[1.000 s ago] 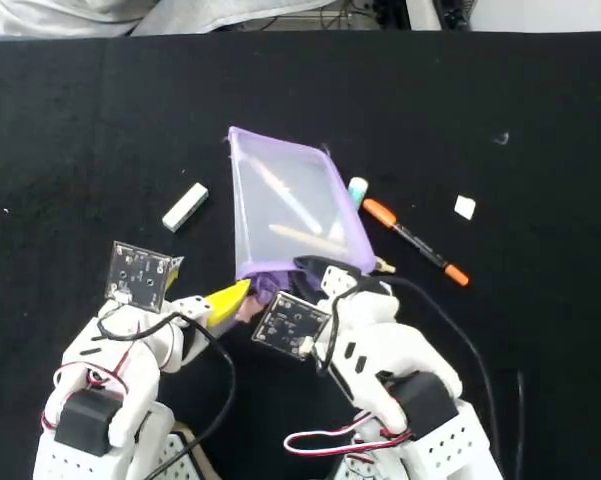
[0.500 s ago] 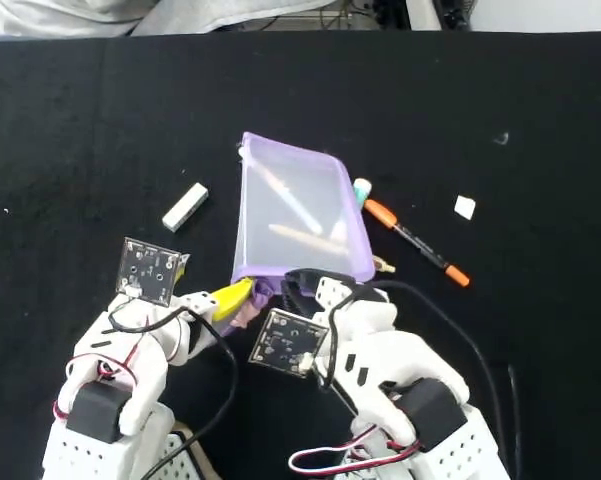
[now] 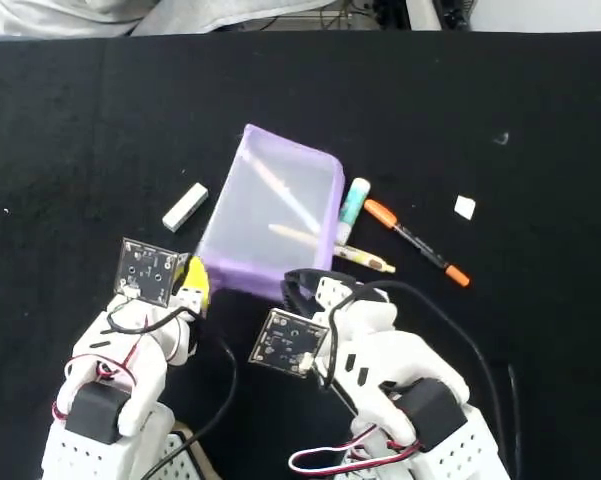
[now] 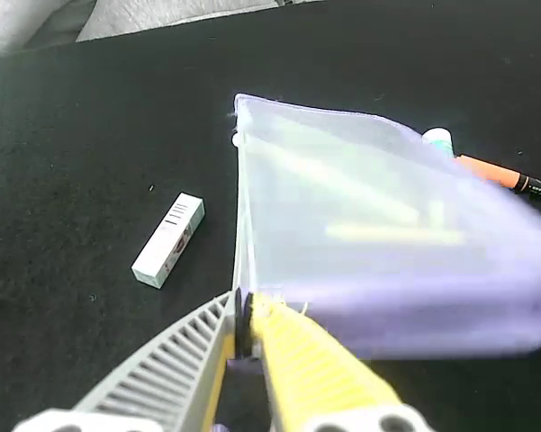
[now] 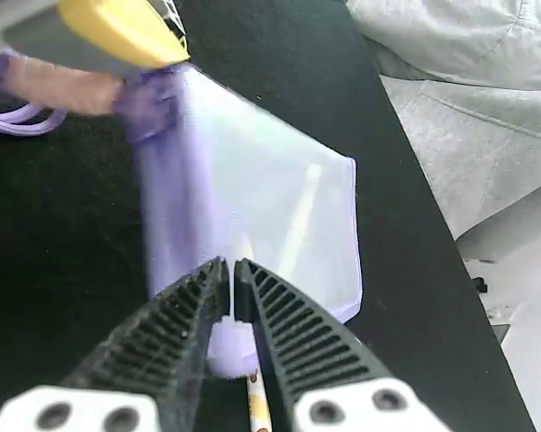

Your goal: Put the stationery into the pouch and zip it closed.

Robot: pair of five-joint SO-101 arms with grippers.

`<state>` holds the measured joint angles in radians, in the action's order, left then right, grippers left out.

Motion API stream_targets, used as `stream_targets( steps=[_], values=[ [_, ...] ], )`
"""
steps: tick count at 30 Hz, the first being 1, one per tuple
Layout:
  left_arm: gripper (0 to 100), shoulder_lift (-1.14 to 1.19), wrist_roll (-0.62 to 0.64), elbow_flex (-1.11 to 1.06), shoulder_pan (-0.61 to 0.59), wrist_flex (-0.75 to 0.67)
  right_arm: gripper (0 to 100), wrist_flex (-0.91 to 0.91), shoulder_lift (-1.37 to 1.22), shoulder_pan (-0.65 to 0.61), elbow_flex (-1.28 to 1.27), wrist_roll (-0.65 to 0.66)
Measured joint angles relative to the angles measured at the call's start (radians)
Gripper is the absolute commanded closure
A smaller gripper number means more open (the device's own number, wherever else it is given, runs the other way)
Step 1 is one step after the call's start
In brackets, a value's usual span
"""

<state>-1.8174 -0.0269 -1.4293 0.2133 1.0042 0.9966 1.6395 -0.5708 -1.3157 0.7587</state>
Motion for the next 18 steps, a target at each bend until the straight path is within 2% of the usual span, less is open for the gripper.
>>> stream_targets(
  steps=[3,8,12,15,18],
  values=[
    [97,0.0,0.0,0.0,0.0,0.0,97.4,0.0,0.0,0.0,0.0,-0.011],
    [97,0.0,0.0,0.0,0.04,0.0,84.1,0.0,0.0,0.0,0.06,-0.15],
    [95,0.0,0.0,0.0,0.055,0.0,82.8,0.028,0.002,0.0,0.077,-0.196],
    [84,0.0,-0.032,0.0,0.028,0.006,82.5,0.072,0.002,0.0,0.077,-0.196],
    [71,-0.003,-0.08,-0.005,-0.023,0.074,82.5,0.12,0.002,0.0,0.077,-0.196]
  ],
)
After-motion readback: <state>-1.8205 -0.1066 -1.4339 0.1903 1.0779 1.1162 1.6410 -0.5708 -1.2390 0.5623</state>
